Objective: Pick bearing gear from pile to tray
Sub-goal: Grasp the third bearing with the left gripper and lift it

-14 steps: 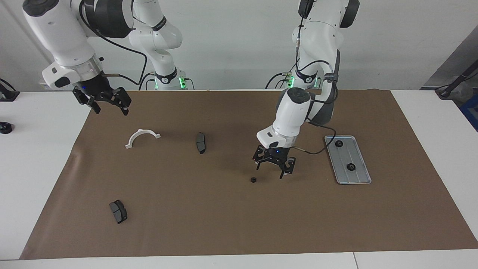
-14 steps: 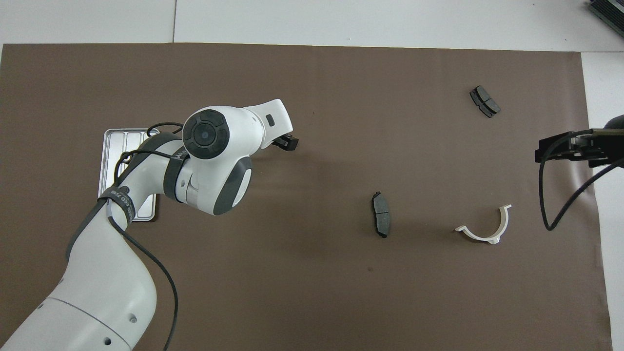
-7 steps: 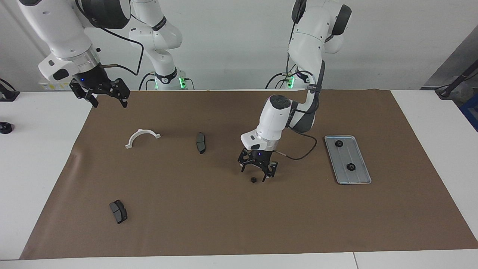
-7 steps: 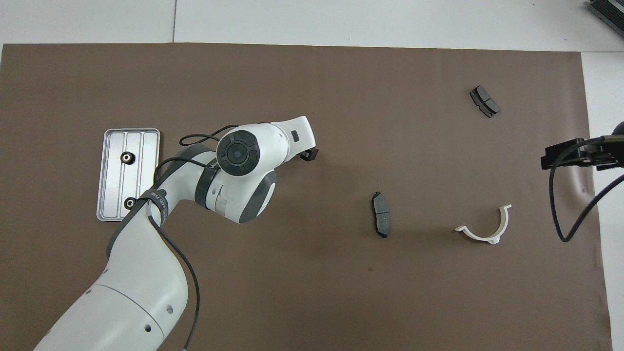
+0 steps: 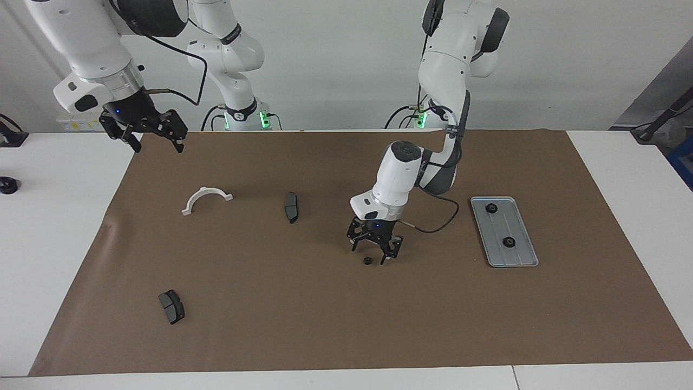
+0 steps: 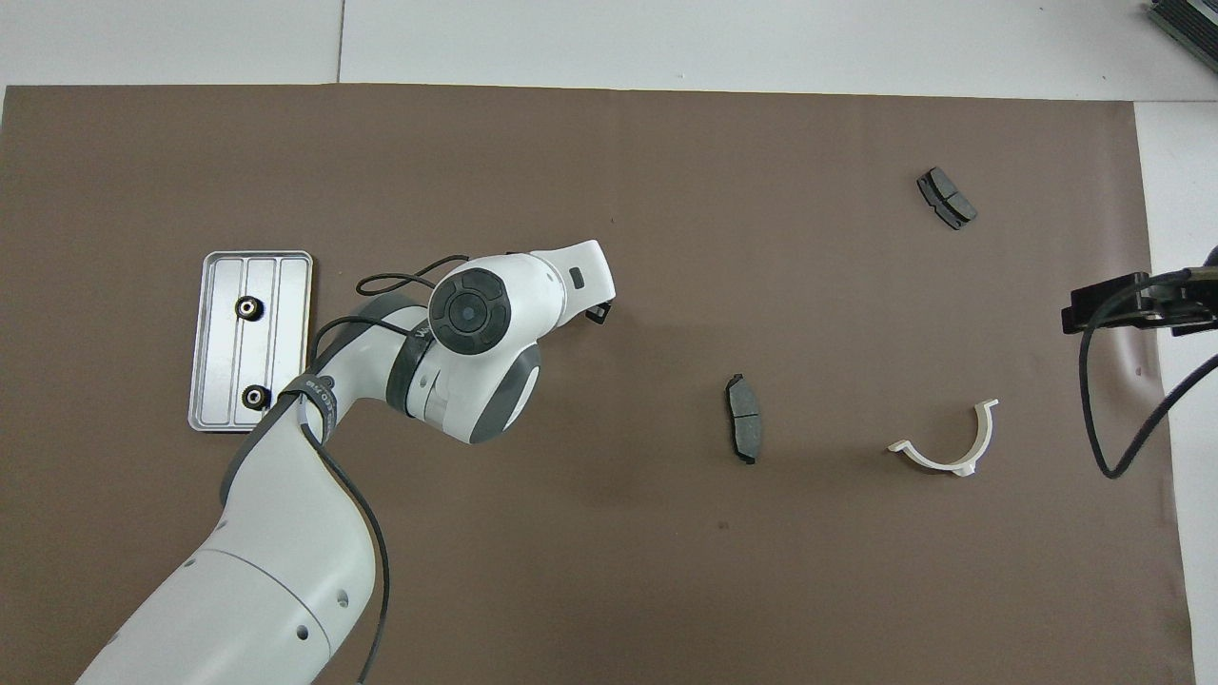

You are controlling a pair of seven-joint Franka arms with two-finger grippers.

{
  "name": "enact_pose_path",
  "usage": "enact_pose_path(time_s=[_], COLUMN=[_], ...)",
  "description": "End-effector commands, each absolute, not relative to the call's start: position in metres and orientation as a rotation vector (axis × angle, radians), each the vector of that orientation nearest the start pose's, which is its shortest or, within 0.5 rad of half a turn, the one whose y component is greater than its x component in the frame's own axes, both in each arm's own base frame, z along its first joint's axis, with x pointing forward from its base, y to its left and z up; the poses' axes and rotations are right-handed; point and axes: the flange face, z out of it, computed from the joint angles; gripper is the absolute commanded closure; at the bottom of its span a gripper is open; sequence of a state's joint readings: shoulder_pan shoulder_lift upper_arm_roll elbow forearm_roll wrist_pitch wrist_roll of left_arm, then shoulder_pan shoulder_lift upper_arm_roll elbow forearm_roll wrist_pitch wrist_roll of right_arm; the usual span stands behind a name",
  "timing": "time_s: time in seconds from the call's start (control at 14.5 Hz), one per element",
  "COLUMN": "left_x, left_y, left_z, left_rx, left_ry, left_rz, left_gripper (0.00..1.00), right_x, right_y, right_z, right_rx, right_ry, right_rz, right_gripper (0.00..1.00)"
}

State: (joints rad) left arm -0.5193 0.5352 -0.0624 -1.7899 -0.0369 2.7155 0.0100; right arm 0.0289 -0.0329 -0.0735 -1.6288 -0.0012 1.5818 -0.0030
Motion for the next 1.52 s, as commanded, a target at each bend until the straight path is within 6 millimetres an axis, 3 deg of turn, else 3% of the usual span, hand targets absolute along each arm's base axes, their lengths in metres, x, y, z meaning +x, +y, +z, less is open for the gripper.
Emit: enact_pose_path(time_s=[0.0, 0.35, 0.48, 0.55, 0.62, 0.76, 0.97, 1.04, 1.31, 1.45], left_x=[0.576, 0.573, 0.573, 0.574, 0.579, 0.595, 0.609, 0.616, 0.612, 0.608], left_y=[-0.374, -0.372, -0.372, -0.372, -0.371, -0.372, -0.348, -0.333, -0.294, -0.253], left_z=[0.292, 0.287, 0.287, 0.288, 0.293, 0.311, 0.322, 0.328, 0.376, 0.396], left_rx=[-3.111, -3.101, -3.101, -3.102, -3.101, -3.101, -3.103, -3.101, -3.109, -3.109], left_ry=[0.885, 0.895, 0.895, 0.892, 0.887, 0.871, 0.813, 0.789, 0.733, 0.666], left_rz=[-0.636, -0.682, -0.682, -0.685, -0.703, -0.753, -0.749, -0.739, -0.634, -0.61], left_gripper=[0.46, 0.49, 0.83, 0.96, 1.0, 1.0, 1.0, 1.0, 1.0, 1.0], right_x=[0.536, 0.534, 0.533, 0.534, 0.534, 0.535, 0.538, 0.539, 0.54, 0.539], right_y=[-0.028, -0.041, -0.034, -0.033, -0.032, -0.028, -0.023, -0.021, -0.02, -0.02], right_z=[0.618, 0.614, 0.615, 0.615, 0.614, 0.616, 0.621, 0.621, 0.631, 0.632], right_rx=[-3.135, -3.132, -3.133, -3.133, -3.132, -3.137, -3.206, -3.211, -3.179, -3.136], right_ry=[0.038, 0.072, 0.062, 0.072, 0.086, 0.082, 0.102, 0.097, 0.127, 0.139], right_rz=[0.029, 0.045, 0.045, 0.045, 0.048, 0.034, 0.014, 0.012, -0.001, 0.005], right_gripper=[0.0, 0.0, 0.0, 0.0, 0.0, 0.0, 0.0, 0.0, 0.0, 0.0])
